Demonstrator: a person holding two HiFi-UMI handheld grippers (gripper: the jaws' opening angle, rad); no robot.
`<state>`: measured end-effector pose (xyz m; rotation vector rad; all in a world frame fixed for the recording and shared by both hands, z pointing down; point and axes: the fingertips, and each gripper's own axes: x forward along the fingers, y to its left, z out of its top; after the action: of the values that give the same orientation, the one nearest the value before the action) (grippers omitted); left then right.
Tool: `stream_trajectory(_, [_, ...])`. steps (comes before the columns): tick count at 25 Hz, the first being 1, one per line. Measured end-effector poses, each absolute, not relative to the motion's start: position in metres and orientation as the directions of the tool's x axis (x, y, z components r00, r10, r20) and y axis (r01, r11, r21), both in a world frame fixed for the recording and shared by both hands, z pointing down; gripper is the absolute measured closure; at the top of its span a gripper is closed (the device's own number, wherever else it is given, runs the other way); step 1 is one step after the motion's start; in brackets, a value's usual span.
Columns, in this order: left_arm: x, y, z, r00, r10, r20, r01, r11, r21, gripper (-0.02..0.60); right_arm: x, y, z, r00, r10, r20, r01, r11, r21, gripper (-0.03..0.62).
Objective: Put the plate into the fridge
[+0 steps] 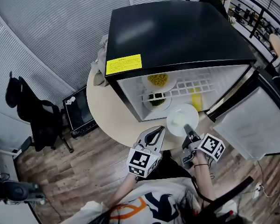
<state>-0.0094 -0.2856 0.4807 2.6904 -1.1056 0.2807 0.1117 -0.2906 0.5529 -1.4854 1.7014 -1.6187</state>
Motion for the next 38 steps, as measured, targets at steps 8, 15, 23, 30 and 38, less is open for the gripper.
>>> stream_trajectory(8, [0.006, -0.294, 0.49, 0.69, -0.652, 0.313, -0.709, -0.697, 0.109, 0.568, 0.114, -0.329, 0.576, -0.424, -0.823, 0.379, -0.393, -0.21, -0.895, 0.563])
stream_trajectory(15, [0.008, -0.303, 0.495, 0.673, -0.656, 0.341, -0.72, -0.686, 0.1, 0.568, 0.114, -0.361, 0.592, -0.437, -0.818, 0.375, -0.342, -0.234, -0.91, 0.563])
stream_trajectory(23, [0.007, -0.317, 0.496, 0.655, -0.671, 0.348, -0.736, -0.67, 0.094, 0.568, 0.122, -0.383, 0.613, -0.419, -0.817, 0.396, -0.318, -0.276, -0.907, 0.563])
stream_trajectory(30, [0.007, -0.326, 0.496, 0.655, -0.669, 0.352, -0.735, -0.672, 0.089, 0.568, 0.127, -0.396, 0.62, -0.391, -0.832, 0.394, -0.327, -0.274, -0.904, 0.563])
stream_trajectory(38, [0.004, -0.335, 0.497, 0.649, -0.673, 0.354, -0.74, -0.666, 0.091, 0.568, 0.138, -0.416, 0.623, -0.307, -0.832, 0.462, -0.555, -0.238, -0.797, 0.553])
